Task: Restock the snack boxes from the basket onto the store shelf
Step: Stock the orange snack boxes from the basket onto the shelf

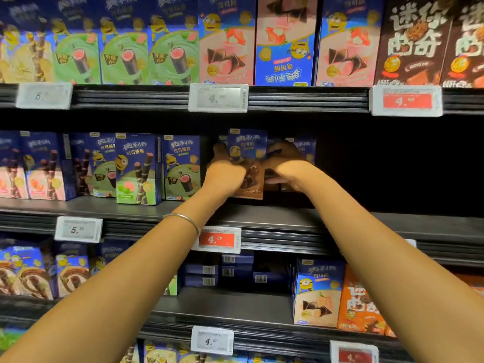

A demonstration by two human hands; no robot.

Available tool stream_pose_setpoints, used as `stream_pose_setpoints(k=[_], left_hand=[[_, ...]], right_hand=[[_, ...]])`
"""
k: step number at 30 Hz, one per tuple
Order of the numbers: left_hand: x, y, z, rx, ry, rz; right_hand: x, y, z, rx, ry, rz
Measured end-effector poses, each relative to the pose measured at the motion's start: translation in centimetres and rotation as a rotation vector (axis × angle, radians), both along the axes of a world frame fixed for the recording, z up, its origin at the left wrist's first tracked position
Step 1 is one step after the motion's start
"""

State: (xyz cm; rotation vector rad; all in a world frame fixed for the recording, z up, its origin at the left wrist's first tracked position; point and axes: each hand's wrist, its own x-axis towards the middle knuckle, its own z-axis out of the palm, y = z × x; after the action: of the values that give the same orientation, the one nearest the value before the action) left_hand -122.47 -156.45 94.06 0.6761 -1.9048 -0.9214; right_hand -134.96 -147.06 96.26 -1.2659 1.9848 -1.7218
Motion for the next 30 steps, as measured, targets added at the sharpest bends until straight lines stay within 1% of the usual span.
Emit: stream_pose_setpoints(k=[4,7,9,12,13,15,16,18,20,22,24,27,30], left_hand=[[-1.2,0.2,0.5,-0.092,-0.2,0.076],[-2.1,0.0,1.2,-0.066,-0.252,0.103],[-2.3,-0.4,1.2,-0.066,-0.284,0.134],[-2.6,-1.0,0.5,-0.112,-0.266,0.172],[-2.8,-1.1,0.3,-0.136,-0.257,0.196],[-3.1,-1.0,-0.1,-0.213,-0.274,0.26],[-3.2,-0.9,-0.1,-0.269,-0.299,0.282],[-3.4,-0.9,-0.1,-0.382,-0.373,0.297],[-3.5,-1.1,-0.1,-0.457,-0.463,0.315],[-3.5,-1.3,0.0,-0.543,-0.531,0.394],[-3.5,-1.4,0.1,-0.68,-0.583,0.506],[-3.5,-1.8,0.7,-0.86,-0.612,0.613],[-3.6,-2.4,1.2,-0.924,-0.635,0.62]], right_hand=[[-0.3,-1.1,-0.6,0.058,-0.002,-0.021],[-1.2,-0.8,-0.2,0.065,-0.091,0.056],[-2.1,-0.4,0.0,0.094,-0.081,0.103],[-3.4,-0.4,0.2,0.16,0.079,0.077],[-3.9,-0.4,0.4,0.133,0.157,0.021],[-5.2,-0.6,1.0,0.015,0.34,-0.16],[-5.8,-0.6,1.2,-0.022,0.423,-0.249],[-6.6,-0.6,1.5,-0.007,0.563,-0.384],[-7.1,-0.7,1.7,0.03,0.674,-0.472],[-7.6,-1.0,2.1,0.056,0.771,-0.537],[-8.0,-1.3,2.5,0.123,0.798,-0.536],[-8.7,-1.7,2.7,0.221,0.757,-0.455],[-9.4,-2.4,2.5,0.289,0.725,-0.342]])
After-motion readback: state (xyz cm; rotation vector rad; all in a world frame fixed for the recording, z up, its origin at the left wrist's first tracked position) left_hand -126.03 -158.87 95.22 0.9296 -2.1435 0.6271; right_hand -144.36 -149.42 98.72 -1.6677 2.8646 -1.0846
